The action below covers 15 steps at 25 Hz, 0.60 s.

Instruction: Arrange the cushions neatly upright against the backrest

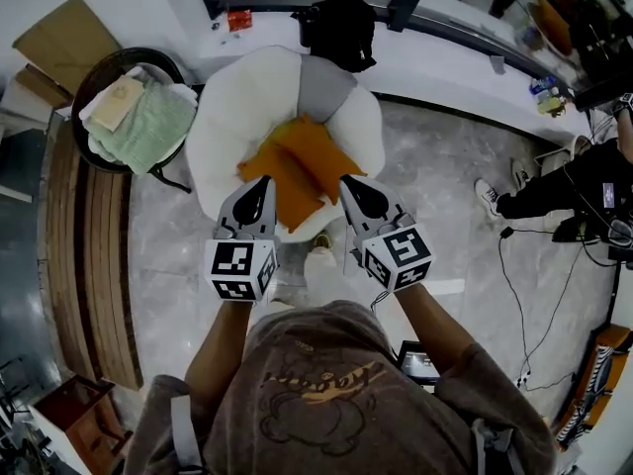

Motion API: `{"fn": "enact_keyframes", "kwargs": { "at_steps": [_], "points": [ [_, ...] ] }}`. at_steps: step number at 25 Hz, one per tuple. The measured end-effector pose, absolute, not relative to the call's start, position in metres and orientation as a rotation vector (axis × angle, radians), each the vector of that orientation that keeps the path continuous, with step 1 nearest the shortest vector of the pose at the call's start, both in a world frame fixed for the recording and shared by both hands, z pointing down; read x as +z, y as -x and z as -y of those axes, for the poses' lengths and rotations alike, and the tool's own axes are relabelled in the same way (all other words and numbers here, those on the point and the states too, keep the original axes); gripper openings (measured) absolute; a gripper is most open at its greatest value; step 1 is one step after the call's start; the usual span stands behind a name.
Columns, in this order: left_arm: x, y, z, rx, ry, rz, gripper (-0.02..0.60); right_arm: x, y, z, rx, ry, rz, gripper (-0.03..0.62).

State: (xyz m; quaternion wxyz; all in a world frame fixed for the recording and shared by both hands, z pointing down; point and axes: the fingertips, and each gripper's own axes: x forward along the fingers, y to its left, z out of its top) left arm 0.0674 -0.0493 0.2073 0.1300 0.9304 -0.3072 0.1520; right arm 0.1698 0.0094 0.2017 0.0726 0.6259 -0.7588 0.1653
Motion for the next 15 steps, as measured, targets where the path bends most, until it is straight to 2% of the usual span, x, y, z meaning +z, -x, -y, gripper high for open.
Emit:
{"fn": "enact_keyframes", "kwargs": {
  "at_steps": [8,15],
  "points": [
    [0.221,-0.102,0.086,0.433,-2.631,1.001,0.005,0.217,-0.211,0.03,0.528,-1.764,2.364,0.021],
    [0.239,-0.117,0.109,0.443,-2.605,1.024,0.005,0.237,-0.222,0.059,0.551,-1.714,2.371,0.021]
  ]
}}
